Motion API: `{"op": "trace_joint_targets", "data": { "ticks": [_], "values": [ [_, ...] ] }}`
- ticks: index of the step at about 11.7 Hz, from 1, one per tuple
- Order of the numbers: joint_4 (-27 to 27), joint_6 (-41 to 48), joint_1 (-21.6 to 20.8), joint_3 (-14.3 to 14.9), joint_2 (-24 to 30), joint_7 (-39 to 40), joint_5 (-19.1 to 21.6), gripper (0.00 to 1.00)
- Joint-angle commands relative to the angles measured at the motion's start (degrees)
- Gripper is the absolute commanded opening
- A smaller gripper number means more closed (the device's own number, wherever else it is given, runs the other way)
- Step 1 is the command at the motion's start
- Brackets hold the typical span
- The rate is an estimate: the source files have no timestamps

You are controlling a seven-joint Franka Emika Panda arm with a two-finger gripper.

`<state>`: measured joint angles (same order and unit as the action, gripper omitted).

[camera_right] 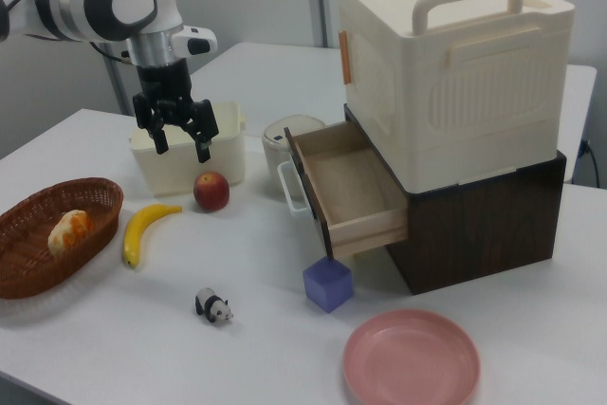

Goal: Slide open the drawer

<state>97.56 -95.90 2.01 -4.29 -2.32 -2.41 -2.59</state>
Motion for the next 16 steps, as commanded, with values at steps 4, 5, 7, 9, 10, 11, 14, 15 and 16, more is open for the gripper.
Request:
{"op": "trace_joint_targets", "data": {
  "ticks": [4,5,7,9,10,11,14,15,16],
  "values": [
    [-5.27,5.02,-6.32,9.91,1.44,-4.63,0.74,1.00],
    [-5.36,4.93,-6.05,9.65,1.27,-4.19,0.92,1.00],
    [-5.36,4.58,-5.96,9.21,0.65,-4.53,1.09,1.00],
    [-5.36,4.58,-5.79,9.04,0.65,-4.10,1.79,1.00],
    [-5.36,4.49,-5.53,9.03,0.65,-4.10,1.97,1.00],
    [-5.36,4.49,-5.52,9.03,0.74,-4.10,1.97,1.00],
    [-5.36,4.40,-4.91,8.86,0.74,-4.01,2.94,1.00],
    [-5.36,4.40,-4.73,8.86,0.65,-4.01,3.11,1.00],
    [-5.36,4.32,-4.21,8.69,0.65,-4.01,3.20,1.00]
  ]
}}
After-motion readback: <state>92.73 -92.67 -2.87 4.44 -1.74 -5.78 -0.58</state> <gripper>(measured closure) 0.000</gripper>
